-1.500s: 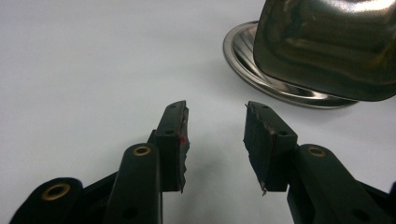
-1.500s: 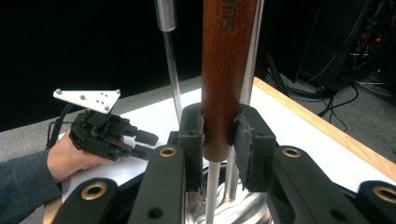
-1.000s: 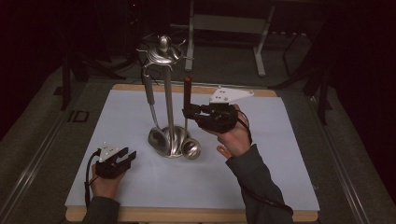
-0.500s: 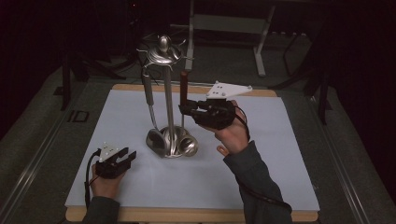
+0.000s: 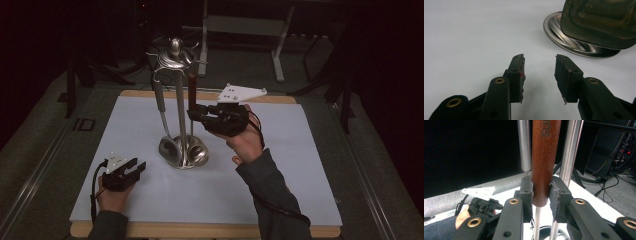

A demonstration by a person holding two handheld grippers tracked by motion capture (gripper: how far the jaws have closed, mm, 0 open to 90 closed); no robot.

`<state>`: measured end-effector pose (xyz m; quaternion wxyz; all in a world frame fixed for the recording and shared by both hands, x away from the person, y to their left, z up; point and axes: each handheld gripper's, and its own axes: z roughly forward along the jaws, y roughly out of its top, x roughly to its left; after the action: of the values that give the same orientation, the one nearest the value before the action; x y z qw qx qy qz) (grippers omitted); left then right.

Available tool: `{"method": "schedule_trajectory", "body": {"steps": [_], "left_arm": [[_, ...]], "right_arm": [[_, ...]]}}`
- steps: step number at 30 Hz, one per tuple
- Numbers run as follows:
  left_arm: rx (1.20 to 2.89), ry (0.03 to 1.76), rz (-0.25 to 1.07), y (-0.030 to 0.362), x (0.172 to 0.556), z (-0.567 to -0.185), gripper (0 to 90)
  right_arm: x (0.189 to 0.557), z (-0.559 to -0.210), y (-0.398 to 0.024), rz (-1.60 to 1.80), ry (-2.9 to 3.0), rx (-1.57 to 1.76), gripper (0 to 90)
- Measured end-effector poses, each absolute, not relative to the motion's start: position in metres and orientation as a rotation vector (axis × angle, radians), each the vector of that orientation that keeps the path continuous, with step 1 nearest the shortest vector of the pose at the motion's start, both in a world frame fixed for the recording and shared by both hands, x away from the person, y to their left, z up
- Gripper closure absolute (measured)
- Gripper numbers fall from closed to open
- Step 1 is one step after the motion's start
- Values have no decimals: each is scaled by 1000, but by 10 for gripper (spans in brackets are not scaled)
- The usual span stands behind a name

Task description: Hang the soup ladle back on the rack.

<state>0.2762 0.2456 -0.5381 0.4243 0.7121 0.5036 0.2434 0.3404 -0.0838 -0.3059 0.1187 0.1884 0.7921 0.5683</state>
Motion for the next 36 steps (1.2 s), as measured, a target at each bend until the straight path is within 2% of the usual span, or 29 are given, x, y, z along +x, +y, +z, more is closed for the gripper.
{"method": "schedule_trajectory", "body": {"steps": [19, 36], "left_arm": [[1777, 1260, 610, 246, 276, -538, 598], [1773, 1261, 610, 246, 276, -538, 598]], "right_arm": [[340, -292, -75, 1653, 2310, 529, 740], [344, -295, -66, 1597, 2313, 568, 719]]}}
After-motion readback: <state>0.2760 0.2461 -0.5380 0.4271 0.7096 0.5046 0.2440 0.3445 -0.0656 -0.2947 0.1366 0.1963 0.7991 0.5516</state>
